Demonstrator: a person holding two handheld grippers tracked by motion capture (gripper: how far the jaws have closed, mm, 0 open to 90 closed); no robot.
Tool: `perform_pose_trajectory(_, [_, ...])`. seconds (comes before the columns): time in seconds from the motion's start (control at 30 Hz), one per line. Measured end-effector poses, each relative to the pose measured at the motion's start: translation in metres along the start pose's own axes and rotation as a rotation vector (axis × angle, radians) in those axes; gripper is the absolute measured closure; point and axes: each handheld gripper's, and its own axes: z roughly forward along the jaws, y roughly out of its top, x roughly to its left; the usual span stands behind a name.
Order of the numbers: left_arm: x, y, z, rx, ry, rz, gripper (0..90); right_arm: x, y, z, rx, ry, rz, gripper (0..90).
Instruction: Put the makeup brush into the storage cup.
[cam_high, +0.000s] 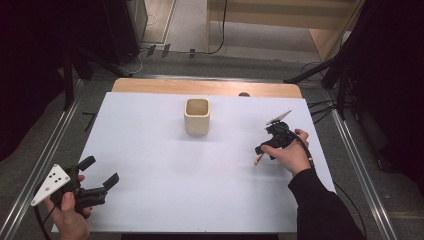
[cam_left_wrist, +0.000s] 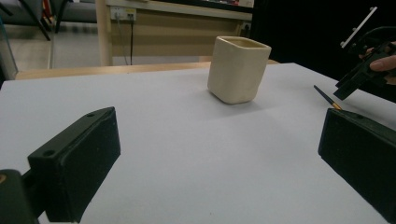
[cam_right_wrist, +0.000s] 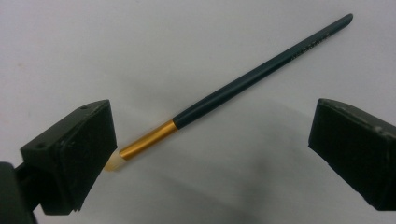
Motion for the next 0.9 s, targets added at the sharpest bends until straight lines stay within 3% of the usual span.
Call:
perform_pose_trajectory(0.33, [0.0004,-0.0001,0.0003,0.0,0.001,0.0,0.0,0.0002,0.0012,0.0098,0.052,-0.003,0.041,14.9])
perform_pose_trajectory(0.47, [-0.0003,0.0001,0.0004,0.001,-0.002,0.003,0.0,0.0012,0.0025,0.0111,0.04,0.012,0.054,23.6])
perform_pose_trajectory(0.63, [-0.0008,0.0002,0.0002,0.001,-0.001,0.003,0.0,0.0024,0.0049,0.0105,0.051,-0.025,0.088,31.8])
perform_pose_trajectory(0.77, [-0.0008,0.0001,0.0001,0.002,0.0,0.003,0.0,0.0022,0.0047,0.0094,0.054,-0.07,0.081,45.0])
perform_pose_trajectory(0.9, [-0.0009,-0.0001,0.0004,0.005,0.0,0.006,0.0,-0.0016,0.0039,0.0071,0.054,-0.074,0.112,65.1])
